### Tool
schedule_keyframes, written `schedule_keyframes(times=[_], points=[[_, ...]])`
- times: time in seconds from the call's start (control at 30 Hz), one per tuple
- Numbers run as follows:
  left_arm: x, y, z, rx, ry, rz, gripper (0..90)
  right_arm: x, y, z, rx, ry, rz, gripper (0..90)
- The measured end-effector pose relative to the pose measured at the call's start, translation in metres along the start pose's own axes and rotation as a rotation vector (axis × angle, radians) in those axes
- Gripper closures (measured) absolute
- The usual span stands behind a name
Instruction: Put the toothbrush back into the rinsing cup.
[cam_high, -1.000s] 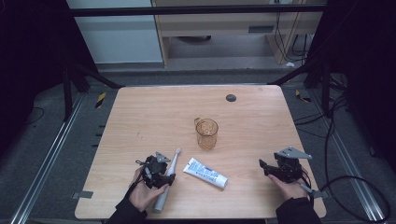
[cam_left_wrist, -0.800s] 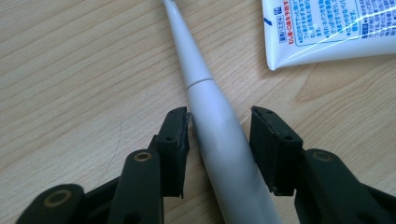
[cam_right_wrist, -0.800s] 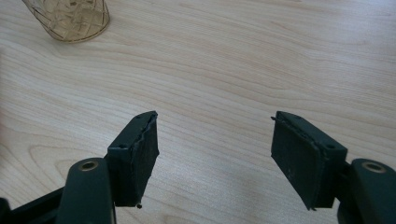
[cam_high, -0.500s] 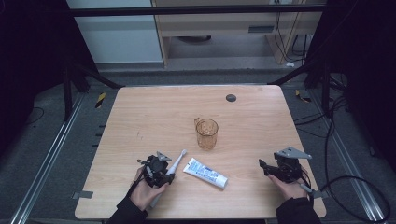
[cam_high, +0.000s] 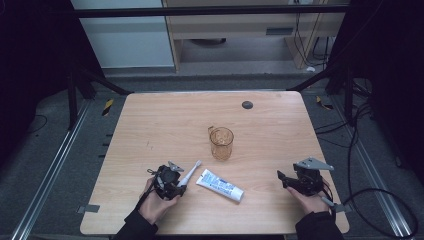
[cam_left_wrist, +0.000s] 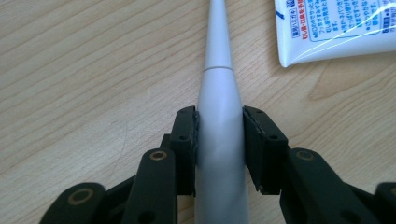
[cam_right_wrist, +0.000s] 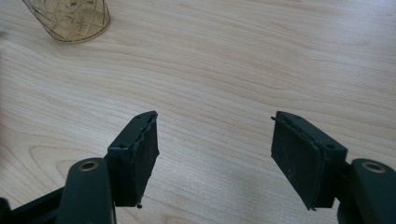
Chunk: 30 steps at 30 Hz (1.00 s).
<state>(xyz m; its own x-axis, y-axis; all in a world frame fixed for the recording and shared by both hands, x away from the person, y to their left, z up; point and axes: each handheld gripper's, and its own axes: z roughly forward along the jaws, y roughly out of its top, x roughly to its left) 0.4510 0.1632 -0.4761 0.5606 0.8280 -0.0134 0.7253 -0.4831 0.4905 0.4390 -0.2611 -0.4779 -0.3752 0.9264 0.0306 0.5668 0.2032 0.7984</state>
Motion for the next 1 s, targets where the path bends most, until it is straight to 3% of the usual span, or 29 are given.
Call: schedule_keyframes(times=[0.17, 0.27, 0.43, 0.7, 0.9, 1.0], points=[[0.002, 0.001, -0.001, 0.013, -0.01, 0.001, 66.2, 0.0, 0.0, 0.0, 0.004, 0.004, 0.006, 31.8], [0.007, 0.001, -0.002, 0.019, -0.045, -0.008, 66.3, -0.001, 0.0, 0.0, 0.002, -0.001, -0.003, 31.9], [0.008, 0.001, -0.01, -0.014, -0.047, -0.007, 66.4, -0.001, 0.0, 0.0, 0.0, -0.001, -0.003, 32.0], [0.018, 0.004, -0.04, -0.151, -0.031, -0.023, 66.5, -0.001, 0.0, 0.0, 0.0, -0.001, -0.002, 32.1], [0.025, 0.008, -0.058, -0.215, -0.019, -0.035, 66.5, -0.001, 0.0, 0.0, 0.0, -0.002, 0.001, 32.2], [0.028, 0.015, -0.072, -0.284, 0.012, -0.035, 66.5, -0.001, 0.0, 0.0, -0.005, -0.007, -0.002, 32.2]])
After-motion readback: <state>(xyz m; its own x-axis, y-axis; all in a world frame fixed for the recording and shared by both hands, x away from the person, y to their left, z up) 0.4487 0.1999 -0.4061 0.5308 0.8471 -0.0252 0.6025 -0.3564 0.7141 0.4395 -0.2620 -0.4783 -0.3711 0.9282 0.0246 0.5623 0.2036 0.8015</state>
